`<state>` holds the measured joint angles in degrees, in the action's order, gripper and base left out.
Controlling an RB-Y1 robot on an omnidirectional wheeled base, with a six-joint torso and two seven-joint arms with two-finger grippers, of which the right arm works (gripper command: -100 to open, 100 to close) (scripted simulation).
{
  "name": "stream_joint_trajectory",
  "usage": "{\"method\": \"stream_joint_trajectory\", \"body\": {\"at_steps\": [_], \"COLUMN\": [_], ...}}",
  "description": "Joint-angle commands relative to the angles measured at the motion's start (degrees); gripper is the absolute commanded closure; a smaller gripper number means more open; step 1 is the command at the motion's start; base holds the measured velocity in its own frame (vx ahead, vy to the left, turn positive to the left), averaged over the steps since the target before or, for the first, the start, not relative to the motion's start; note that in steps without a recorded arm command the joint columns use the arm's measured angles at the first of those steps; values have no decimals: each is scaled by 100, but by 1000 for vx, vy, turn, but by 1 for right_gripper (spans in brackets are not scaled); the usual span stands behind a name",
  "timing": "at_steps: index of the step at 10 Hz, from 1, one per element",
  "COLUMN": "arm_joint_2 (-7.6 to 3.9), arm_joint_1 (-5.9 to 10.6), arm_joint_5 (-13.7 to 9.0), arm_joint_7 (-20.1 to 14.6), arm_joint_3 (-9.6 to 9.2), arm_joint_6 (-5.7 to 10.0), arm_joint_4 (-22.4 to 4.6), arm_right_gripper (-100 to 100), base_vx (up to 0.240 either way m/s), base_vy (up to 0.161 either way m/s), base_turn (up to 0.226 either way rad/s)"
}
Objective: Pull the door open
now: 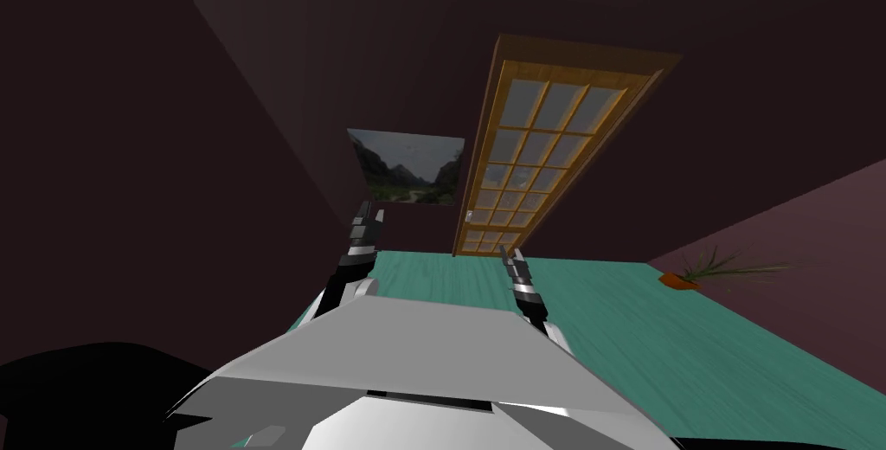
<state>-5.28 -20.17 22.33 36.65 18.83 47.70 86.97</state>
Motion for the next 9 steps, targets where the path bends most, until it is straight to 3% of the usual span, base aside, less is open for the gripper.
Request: {"method": "stream_joint_trajectory", "body": {"at_steps": [1,9], "arm_joint_2": [10,109], "arm_joint_1": [36,162], "arm_joint_5": [136,617], "arm_joint_7": [144,669], "arm_joint_3": [113,541], "arm_joint_6": [53,343], "arm_joint_4": [-182,-969], "arm_right_gripper": [-100,-100], "base_vx": [136,106], "base_vy": [-6,-4], "base_turn": [74,48]}}
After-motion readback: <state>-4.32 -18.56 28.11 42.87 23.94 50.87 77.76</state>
